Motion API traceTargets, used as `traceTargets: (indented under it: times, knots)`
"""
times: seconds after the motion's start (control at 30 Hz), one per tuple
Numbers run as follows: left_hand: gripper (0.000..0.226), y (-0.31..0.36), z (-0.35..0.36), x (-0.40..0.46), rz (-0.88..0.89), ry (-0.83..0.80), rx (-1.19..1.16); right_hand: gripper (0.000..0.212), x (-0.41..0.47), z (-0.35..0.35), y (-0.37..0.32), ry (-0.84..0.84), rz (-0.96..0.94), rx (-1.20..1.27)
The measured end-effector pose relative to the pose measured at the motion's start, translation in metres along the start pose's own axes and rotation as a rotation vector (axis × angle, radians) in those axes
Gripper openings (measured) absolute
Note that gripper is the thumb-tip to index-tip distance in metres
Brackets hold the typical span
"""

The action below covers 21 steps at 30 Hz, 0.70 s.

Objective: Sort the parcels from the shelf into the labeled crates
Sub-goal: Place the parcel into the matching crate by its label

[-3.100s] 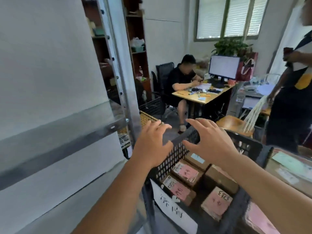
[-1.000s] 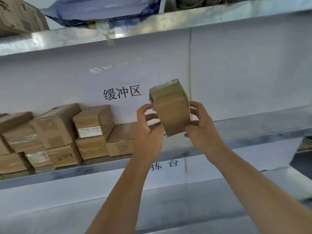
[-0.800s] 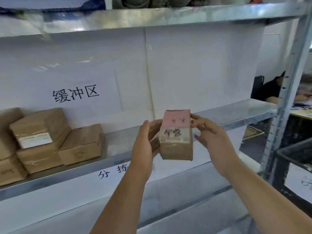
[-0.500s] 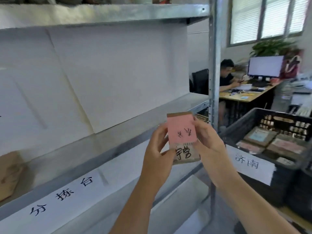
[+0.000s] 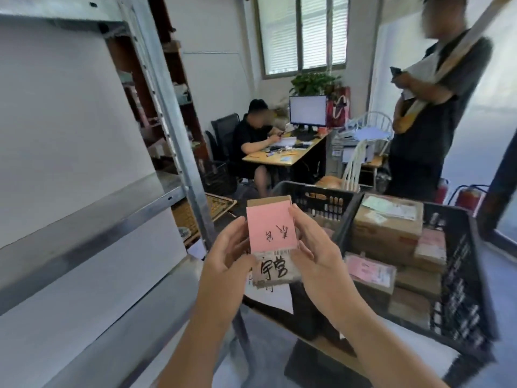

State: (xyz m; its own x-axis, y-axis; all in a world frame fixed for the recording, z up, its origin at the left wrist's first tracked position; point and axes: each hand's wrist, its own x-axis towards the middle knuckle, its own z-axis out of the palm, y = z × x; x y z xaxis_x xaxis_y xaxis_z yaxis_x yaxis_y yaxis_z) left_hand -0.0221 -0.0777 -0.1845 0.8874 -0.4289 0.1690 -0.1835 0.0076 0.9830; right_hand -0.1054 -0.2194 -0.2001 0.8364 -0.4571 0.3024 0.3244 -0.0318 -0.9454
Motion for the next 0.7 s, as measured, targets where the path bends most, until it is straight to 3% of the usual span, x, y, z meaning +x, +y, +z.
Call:
traceTargets:
  times: [0.1, 0.33, 0.47, 0.57, 0.7]
  knots:
    - [0.054, -0.003, 0.052, 0.014, -0.013, -0.066, -0.043, 0.070, 0.003, -0.044, 0.005, 0.077, 0.016, -0.236]
    - [0.036, -0.027, 0.167, 0.035, -0.005, -0.388, -0.030, 0.095, -0.008, -0.143, 0.011, 0.329, 0.011, -0.821]
    - [0.041, -0.036, 0.219, 0.043, -0.004, -0.608, -0.084, 0.092, -0.017, -0.191, 0.018, 0.492, 0.063, -0.921]
    - [0.037, -0.051, 0.245, 0.059, -0.005, -0.751, 0.007, 0.086, -0.026, -0.222, 0.020, 0.564, 0.113, -0.952]
    - [0.029, -0.103, 0.241, 0.111, -0.047, -0.632, 0.133, 0.081, -0.038, -0.253, 0.023, 0.747, 0.271, -0.997]
